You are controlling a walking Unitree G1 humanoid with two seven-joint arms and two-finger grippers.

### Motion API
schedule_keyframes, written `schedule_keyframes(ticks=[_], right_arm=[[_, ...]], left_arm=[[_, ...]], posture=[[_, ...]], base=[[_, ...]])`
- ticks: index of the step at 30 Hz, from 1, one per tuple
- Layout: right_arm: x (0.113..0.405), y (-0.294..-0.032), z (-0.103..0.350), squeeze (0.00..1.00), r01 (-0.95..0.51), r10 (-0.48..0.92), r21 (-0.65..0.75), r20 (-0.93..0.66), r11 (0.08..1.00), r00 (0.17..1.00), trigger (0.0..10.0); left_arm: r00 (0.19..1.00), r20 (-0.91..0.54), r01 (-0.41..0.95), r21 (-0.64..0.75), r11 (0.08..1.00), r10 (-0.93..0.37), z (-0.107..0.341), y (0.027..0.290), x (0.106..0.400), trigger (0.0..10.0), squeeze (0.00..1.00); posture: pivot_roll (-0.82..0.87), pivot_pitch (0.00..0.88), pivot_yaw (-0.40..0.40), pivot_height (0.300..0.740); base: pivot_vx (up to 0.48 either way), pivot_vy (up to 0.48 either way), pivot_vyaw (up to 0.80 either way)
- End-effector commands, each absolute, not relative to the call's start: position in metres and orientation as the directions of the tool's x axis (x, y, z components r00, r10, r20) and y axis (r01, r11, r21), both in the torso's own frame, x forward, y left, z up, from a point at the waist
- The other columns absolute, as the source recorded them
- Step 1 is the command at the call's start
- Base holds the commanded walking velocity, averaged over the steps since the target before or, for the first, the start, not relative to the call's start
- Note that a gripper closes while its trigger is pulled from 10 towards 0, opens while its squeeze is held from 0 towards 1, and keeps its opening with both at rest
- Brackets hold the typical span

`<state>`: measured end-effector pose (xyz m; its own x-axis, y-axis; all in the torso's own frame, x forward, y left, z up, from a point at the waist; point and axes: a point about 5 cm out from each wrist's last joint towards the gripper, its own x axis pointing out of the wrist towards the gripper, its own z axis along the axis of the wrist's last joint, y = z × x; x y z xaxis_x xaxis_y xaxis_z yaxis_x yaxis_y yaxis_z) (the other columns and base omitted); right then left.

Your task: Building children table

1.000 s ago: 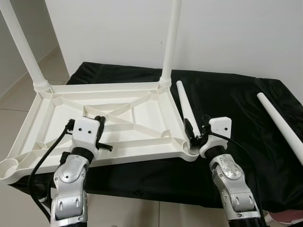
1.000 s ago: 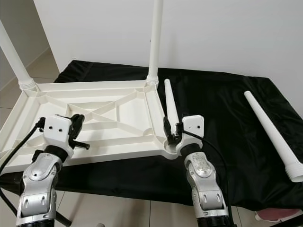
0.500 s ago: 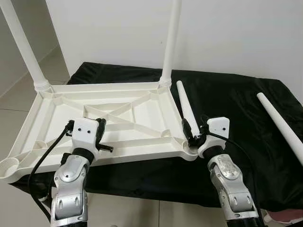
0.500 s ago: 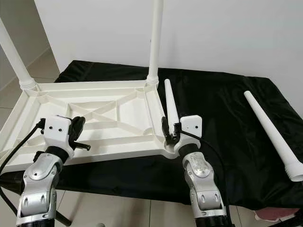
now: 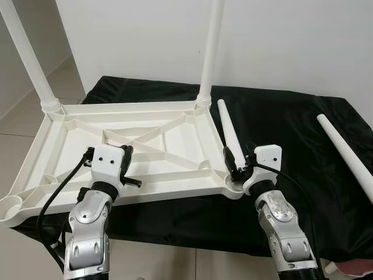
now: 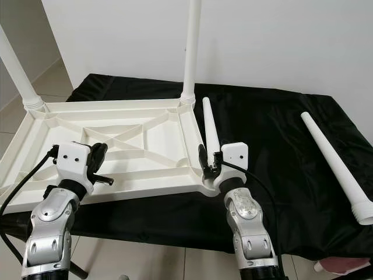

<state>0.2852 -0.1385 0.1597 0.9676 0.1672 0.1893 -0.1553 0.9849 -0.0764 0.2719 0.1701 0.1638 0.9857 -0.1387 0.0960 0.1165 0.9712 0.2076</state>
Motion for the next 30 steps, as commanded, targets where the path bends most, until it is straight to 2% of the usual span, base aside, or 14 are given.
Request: schedule_keyframes(ticks=[1,30], right_arm=[[0.2856,-0.1396,0.1589,0.00,-0.148,0.161,-0.082,0.193,0.986,0.968,10.0],[0.2849,-0.1391,0.1583,0.00,-0.150,0.163,-0.083,0.190,0.985,0.968,10.0]], left_arm=[[0.993,0.118,-0.030,0.171,0.985,0.010,0.1642,0.1719,0.2736,10.0,0.00],[0.993,0.121,-0.032,0.185,0.982,0.009,0.1644,0.1708,0.2738,10.0,0.00]], posture=[[0.10,0.026,-0.056,0.740],[0.10,0.031,-0.056,0.740]], base=[[0.000,0.000,0.00],[0.000,0.000,0.00]])
